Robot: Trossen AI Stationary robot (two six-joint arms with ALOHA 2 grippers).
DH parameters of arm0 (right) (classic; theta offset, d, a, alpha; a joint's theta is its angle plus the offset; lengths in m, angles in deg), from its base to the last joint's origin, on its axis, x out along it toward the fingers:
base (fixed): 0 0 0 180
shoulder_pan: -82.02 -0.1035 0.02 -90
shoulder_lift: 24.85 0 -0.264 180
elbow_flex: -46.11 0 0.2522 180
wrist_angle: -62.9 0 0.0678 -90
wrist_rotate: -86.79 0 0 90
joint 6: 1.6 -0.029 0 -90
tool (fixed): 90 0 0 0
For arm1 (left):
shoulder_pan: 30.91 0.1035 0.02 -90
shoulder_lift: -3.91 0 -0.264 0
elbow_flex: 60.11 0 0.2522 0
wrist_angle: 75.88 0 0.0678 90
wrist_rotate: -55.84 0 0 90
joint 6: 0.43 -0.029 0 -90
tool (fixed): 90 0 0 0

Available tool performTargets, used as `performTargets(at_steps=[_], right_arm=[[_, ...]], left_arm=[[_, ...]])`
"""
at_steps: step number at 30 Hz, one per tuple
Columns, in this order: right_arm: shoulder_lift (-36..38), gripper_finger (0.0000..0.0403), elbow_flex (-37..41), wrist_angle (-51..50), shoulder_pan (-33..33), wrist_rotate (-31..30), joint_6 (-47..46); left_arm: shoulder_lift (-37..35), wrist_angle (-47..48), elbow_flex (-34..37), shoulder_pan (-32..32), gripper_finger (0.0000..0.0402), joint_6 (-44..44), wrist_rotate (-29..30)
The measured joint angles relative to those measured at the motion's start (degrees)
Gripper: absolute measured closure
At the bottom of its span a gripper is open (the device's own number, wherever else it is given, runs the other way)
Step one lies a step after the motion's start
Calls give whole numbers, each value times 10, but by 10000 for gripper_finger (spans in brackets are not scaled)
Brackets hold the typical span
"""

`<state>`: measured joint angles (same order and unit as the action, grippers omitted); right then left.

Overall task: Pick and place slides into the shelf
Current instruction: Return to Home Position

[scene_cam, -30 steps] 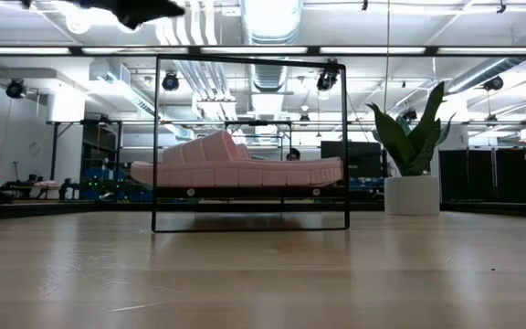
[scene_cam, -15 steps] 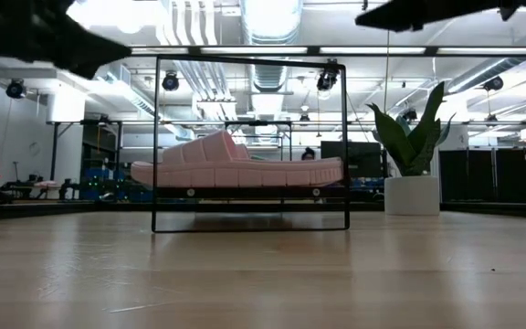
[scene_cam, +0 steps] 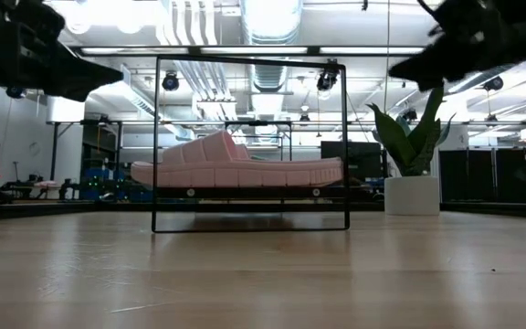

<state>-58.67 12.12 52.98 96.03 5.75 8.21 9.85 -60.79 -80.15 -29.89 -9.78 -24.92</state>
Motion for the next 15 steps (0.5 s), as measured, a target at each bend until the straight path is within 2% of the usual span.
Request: performTargets(at_steps=[5, 8, 11, 15], right_arm=[[101, 388, 69, -3, 0, 0, -6], [180, 393, 100, -7, 0, 0, -29], [253, 394, 114, -67, 0, -2, -53], [338, 394, 121, -151, 0, -45, -64]], left_arm=[[-1, 2, 0, 0, 401, 0, -3], [-6, 3, 0, 0, 401, 5, -8], [-14, 8, 0, 0, 401, 15, -13], [-23, 11, 0, 0, 401, 19, -24]])
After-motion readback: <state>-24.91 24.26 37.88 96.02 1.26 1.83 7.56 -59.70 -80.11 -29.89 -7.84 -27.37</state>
